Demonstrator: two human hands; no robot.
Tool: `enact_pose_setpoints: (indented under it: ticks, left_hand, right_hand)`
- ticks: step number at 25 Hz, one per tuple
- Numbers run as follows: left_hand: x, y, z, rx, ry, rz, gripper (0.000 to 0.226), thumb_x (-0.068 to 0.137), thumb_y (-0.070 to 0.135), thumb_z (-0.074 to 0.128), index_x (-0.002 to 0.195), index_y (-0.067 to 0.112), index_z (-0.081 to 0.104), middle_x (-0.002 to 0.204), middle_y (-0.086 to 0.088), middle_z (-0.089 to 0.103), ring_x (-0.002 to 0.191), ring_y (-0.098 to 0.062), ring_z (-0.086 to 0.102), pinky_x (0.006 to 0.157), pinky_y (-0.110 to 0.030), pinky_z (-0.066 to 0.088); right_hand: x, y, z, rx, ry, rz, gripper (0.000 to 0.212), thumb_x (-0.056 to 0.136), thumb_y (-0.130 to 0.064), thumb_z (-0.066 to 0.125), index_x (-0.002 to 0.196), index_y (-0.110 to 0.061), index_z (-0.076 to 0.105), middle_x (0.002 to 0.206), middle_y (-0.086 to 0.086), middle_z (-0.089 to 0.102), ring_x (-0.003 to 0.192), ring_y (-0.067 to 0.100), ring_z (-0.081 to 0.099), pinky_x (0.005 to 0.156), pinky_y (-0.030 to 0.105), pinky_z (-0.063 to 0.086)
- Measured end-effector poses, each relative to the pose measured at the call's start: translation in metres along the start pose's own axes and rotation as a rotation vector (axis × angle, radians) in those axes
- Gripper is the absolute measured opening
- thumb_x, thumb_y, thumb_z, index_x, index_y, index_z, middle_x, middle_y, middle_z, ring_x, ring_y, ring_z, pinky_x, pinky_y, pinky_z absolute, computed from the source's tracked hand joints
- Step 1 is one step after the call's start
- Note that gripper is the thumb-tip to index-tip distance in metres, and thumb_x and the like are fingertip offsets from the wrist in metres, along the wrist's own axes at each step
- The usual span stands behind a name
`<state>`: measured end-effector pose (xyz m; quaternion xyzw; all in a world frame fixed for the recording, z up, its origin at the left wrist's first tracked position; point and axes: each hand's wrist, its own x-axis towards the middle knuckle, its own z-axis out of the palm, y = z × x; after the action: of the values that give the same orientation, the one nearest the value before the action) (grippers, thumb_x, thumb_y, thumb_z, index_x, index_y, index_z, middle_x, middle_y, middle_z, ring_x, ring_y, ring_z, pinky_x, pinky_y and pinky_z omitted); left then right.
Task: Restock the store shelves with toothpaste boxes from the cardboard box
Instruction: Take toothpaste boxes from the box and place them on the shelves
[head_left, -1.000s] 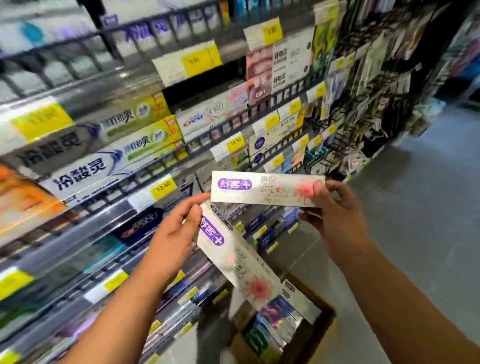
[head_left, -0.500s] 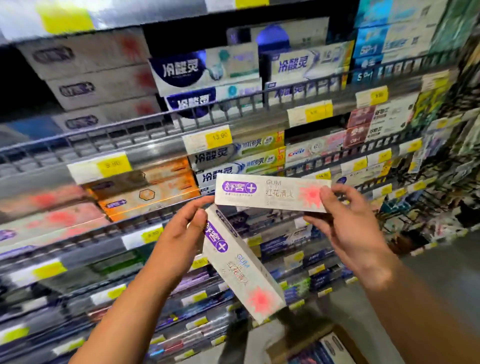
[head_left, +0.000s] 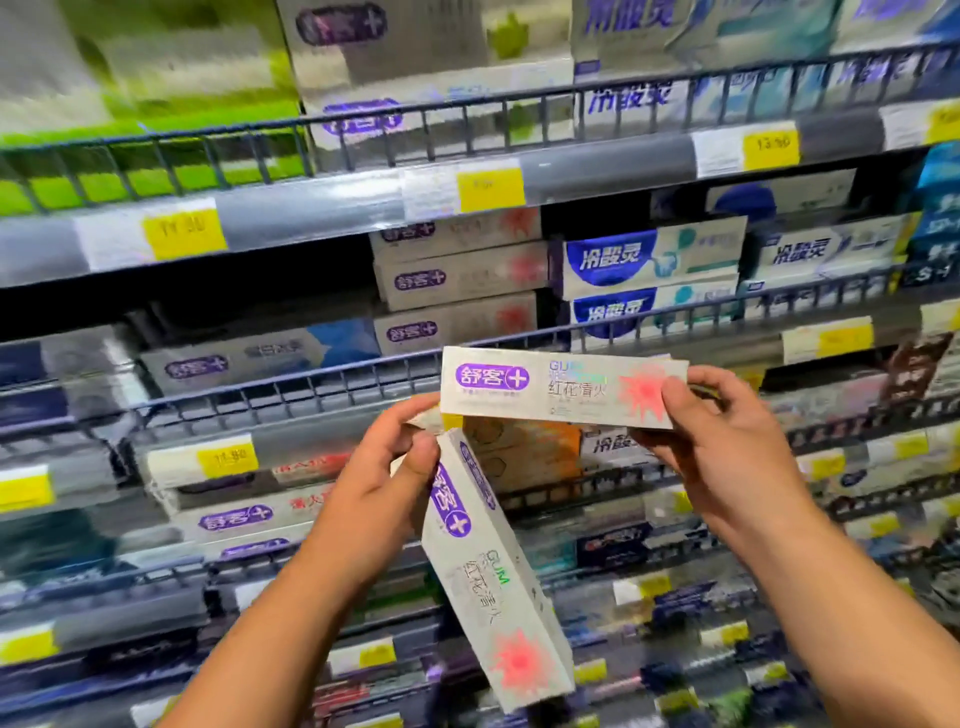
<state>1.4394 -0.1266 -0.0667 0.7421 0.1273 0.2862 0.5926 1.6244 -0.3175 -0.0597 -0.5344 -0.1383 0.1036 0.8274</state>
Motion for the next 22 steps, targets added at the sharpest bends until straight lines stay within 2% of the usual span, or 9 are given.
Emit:
enact_pose_setpoints:
  ticks: [3,6,9,12,14,16,19,21,22]
  left_hand:
    - [0.007,0.011,-0.027,0.046,0.024,0.047,0.032,0.092,0.041,0.055,0.124,0.036,0.054,0.090,-0.008,0.065,0.059,-0.006,0.062,0.049,-0.016,0.043]
    - [0.016,0.022,-0.043,0.021,0.022,0.055,0.039,0.092,0.038,0.052,0.130,0.030,0.051,0.084,-0.002,0.067,0.058,-0.005,0.062,0.048,-0.013,0.042]
    - [0.023,0.029,-0.048,-0.020,0.003,0.038,0.050,0.087,0.039,0.052,0.137,0.033,0.044,0.088,-0.006,0.068,0.068,-0.007,0.066,0.053,-0.013,0.044]
    - [0.031,0.033,-0.048,-0.018,-0.003,0.035,0.055,0.086,0.041,0.054,0.140,0.040,0.039,0.107,-0.016,0.067,0.089,-0.020,0.070,0.066,-0.024,0.051]
    - [0.036,0.034,-0.050,0.000,-0.032,0.059,0.051,0.090,0.042,0.057,0.138,0.045,0.041,0.111,-0.011,0.068,0.097,-0.024,0.069,0.071,-0.027,0.052]
    - [0.041,0.036,-0.053,0.046,-0.060,0.062,0.047,0.088,0.042,0.053,0.133,0.051,0.044,0.109,-0.003,0.070,0.100,-0.022,0.068,0.077,-0.030,0.052]
    - [0.049,0.041,-0.058,0.142,-0.058,0.064,0.041,0.096,0.034,0.054,0.129,0.056,0.044,0.103,0.005,0.070,0.103,-0.022,0.067,0.087,-0.035,0.053]
    - [0.055,0.046,-0.060,0.163,-0.067,0.067,0.045,0.098,0.031,0.051,0.133,0.057,0.038,0.111,0.000,0.069,0.106,-0.021,0.066,0.093,-0.036,0.051]
    - [0.057,0.048,-0.061,0.151,-0.074,0.059,0.048,0.098,0.032,0.050,0.134,0.059,0.035,0.114,0.000,0.069,0.107,-0.020,0.066,0.094,-0.036,0.051]
  right_hand:
    - [0.007,-0.003,0.034,-0.020,-0.043,-0.064,0.011,0.092,-0.011,0.059,0.097,-0.021,0.057,0.075,-0.006,0.072,0.074,0.013,0.068,0.065,0.032,0.058]
    - [0.017,-0.007,0.059,-0.082,-0.066,-0.103,0.012,0.091,-0.013,0.060,0.094,-0.025,0.057,0.076,-0.004,0.066,0.073,0.015,0.063,0.065,0.034,0.050]
    - [0.026,-0.011,0.080,-0.124,-0.049,-0.155,0.015,0.092,-0.012,0.058,0.091,-0.026,0.055,0.079,-0.001,0.062,0.068,0.012,0.060,0.062,0.032,0.048]
    - [0.030,-0.015,0.096,-0.104,-0.051,-0.161,0.014,0.094,-0.011,0.056,0.092,-0.025,0.055,0.084,0.002,0.066,0.067,0.009,0.066,0.054,0.027,0.052]
    - [0.033,-0.017,0.103,-0.129,-0.057,-0.172,0.015,0.093,-0.013,0.057,0.091,-0.028,0.055,0.092,0.002,0.066,0.075,0.009,0.069,0.058,0.027,0.054]
    - [0.035,-0.020,0.107,-0.254,-0.066,-0.236,0.014,0.093,-0.018,0.059,0.096,-0.031,0.055,0.104,0.001,0.065,0.093,0.015,0.067,0.070,0.031,0.057]
    - [0.033,-0.027,0.109,-0.471,-0.092,-0.342,0.025,0.091,-0.021,0.061,0.113,-0.028,0.051,0.108,-0.008,0.061,0.093,0.004,0.059,0.062,0.009,0.048]
    - [0.032,-0.029,0.110,-0.610,-0.105,-0.403,0.039,0.087,-0.018,0.066,0.120,-0.029,0.049,0.109,-0.012,0.056,0.095,0.004,0.055,0.067,0.007,0.042]
    - [0.033,-0.027,0.111,-0.669,-0.107,-0.434,0.043,0.086,-0.018,0.068,0.122,-0.030,0.048,0.113,-0.011,0.056,0.100,0.008,0.054,0.075,0.013,0.043]
